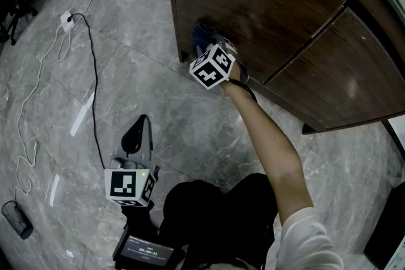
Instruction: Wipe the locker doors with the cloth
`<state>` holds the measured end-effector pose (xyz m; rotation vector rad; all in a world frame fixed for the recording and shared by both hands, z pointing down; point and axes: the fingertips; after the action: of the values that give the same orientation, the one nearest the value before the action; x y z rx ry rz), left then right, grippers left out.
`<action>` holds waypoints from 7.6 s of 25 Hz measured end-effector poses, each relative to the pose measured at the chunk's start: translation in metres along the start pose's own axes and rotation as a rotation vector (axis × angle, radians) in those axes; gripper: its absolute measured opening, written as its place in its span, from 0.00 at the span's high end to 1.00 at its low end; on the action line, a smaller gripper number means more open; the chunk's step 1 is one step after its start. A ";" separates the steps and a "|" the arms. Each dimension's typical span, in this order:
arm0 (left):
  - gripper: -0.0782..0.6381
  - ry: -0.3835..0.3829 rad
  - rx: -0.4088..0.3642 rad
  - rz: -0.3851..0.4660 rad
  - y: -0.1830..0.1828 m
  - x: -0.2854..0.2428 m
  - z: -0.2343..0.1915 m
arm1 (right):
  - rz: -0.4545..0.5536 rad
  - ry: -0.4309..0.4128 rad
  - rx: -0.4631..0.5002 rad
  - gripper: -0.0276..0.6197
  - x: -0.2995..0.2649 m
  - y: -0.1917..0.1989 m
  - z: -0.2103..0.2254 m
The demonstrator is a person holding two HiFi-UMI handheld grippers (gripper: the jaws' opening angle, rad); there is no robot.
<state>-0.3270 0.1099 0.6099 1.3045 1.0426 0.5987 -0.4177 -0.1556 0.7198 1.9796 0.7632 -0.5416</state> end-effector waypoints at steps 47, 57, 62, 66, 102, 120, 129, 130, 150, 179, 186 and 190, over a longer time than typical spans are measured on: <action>0.89 0.032 -0.012 0.043 -0.020 -0.004 0.009 | 0.375 0.217 -0.009 0.80 0.152 -0.233 0.139; 0.89 0.019 -0.005 0.022 -0.016 -0.006 0.003 | 0.298 0.154 -0.009 0.80 0.099 -0.194 0.099; 0.89 0.016 -0.005 0.017 -0.008 -0.006 -0.002 | 0.242 0.108 -0.007 0.80 0.063 -0.166 0.071; 0.89 0.000 0.000 0.005 -0.008 -0.006 -0.007 | 0.202 0.098 0.020 0.80 0.036 -0.147 0.053; 0.89 -0.016 0.043 -0.019 0.007 -0.014 -0.016 | 0.127 -0.196 -0.092 0.80 -0.014 -0.056 -0.037; 0.89 0.069 -0.022 -0.034 -0.097 -0.017 0.089 | 0.461 -0.351 -0.200 0.80 0.269 -0.073 0.017; 0.89 0.188 -0.091 -0.096 -0.283 0.022 0.151 | 0.475 -0.267 -0.574 0.80 0.476 -0.067 0.109; 0.89 0.222 -0.101 -0.095 -0.307 0.022 0.164 | 0.473 -0.223 -0.622 0.81 0.502 -0.068 0.125; 0.89 0.539 -0.176 -0.035 -0.614 0.179 0.311 | 0.439 0.377 -0.849 0.81 0.887 -0.173 0.269; 0.89 0.579 -0.197 0.115 -0.681 0.337 0.339 | 0.478 0.533 -0.813 0.83 1.040 -0.209 0.211; 0.89 0.590 -0.202 0.128 -0.683 0.336 0.331 | 0.464 0.530 -0.824 0.83 1.034 -0.215 0.204; 0.89 0.594 -0.202 0.124 -0.680 0.336 0.327 | 0.464 0.529 -0.824 0.83 1.030 -0.219 0.201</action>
<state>-0.0189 0.0928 -0.1568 1.0356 1.3407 1.2015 0.1474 0.0593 -0.1649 1.4211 0.6507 0.5316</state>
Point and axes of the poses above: the fingertips, and each gripper's own axes: x backward along the fingers, z to its right, y out of its underside, and after that the axes turned 3 degrees about -z, right-handed
